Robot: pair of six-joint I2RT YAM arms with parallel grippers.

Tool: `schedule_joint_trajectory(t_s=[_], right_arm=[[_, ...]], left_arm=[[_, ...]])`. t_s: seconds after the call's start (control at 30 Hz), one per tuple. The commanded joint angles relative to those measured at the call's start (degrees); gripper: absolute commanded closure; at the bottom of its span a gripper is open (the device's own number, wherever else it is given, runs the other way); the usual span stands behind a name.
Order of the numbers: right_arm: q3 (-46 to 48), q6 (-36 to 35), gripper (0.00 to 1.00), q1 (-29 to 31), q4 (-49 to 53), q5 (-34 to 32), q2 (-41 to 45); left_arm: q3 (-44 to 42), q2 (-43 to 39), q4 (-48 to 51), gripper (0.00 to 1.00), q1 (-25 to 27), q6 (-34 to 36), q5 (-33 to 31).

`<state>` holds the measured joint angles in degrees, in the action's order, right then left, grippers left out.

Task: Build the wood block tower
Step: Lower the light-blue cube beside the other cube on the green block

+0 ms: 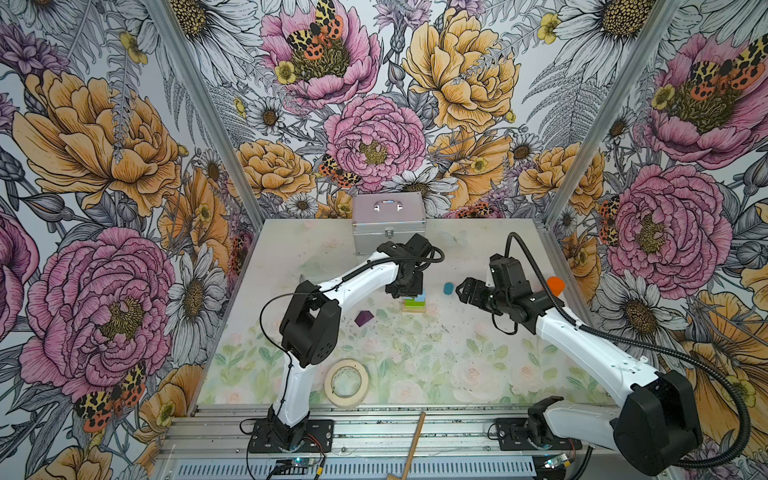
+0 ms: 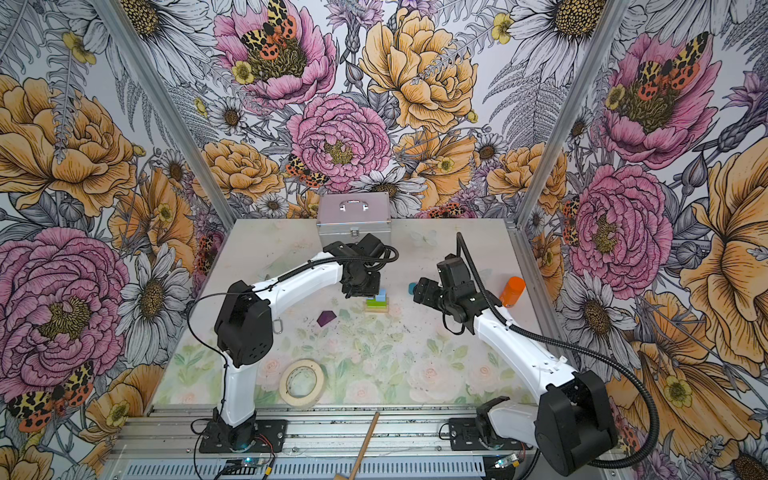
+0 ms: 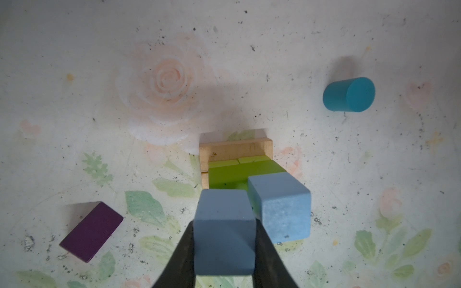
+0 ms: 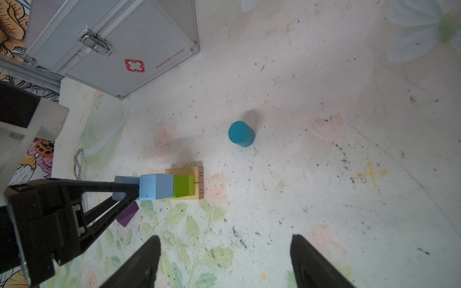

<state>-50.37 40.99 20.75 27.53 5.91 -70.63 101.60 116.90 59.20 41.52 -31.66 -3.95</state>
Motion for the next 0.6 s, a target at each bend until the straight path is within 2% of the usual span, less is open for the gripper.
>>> schedule_joint_trajectory(t_s=[0.0,0.57], right_arm=[[0.6,-0.3,0.17,-0.3,-1.1,0.1,0.2],[0.6,-0.3,0.17,-0.4,-1.2,0.3,0.3]], left_arm=[[1.7,1.0,-0.1,0.89,0.3,-1.3,1.0],[1.7,1.2,0.0,0.81,0.2,-1.1,1.4]])
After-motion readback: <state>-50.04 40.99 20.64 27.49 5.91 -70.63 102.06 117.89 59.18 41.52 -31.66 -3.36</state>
